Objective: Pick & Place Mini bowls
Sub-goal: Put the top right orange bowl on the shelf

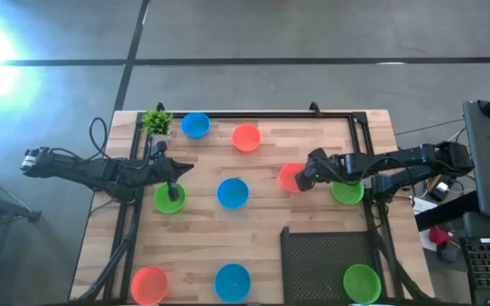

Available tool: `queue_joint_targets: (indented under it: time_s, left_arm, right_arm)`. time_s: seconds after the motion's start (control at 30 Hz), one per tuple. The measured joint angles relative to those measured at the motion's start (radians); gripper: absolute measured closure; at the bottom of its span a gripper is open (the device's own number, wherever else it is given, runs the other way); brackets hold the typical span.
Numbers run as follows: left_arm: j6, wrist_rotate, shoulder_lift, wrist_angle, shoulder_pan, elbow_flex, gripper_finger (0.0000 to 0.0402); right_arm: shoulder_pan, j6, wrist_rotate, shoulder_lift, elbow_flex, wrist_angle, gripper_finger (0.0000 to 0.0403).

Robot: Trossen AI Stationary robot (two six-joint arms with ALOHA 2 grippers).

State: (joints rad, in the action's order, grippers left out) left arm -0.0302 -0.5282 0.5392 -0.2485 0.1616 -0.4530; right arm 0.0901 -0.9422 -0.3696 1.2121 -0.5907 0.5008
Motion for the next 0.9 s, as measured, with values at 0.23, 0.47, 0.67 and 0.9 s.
queue_joint_targets:
  time_s: [0.23, 0.47, 0.67, 0.9]
  left_arm:
    - [0.0, 0.0, 0.0, 0.0, 0.0, 0.0, 0.0402]
    - [0.0, 0.0, 0.0, 0.0, 0.0, 0.0, 0.0402]
    - [0.0, 0.0, 0.0, 0.0, 0.0, 0.0, 0.0402]
    - [0.0, 0.0, 0.0, -0.001, 0.0, 0.016, 0.0402]
  right_arm:
    - [0.023, -0.031, 0.004, 0.0, 0.024, -0.004, 0.036]
    - [0.022, -0.041, 0.013, 0.0, 0.024, -0.01, 0.036]
    - [0.022, -0.07, 0.015, 0.0, 0.039, -0.012, 0.036]
    - [0.022, -0.08, 0.015, 0.0, 0.054, -0.026, 0.036]
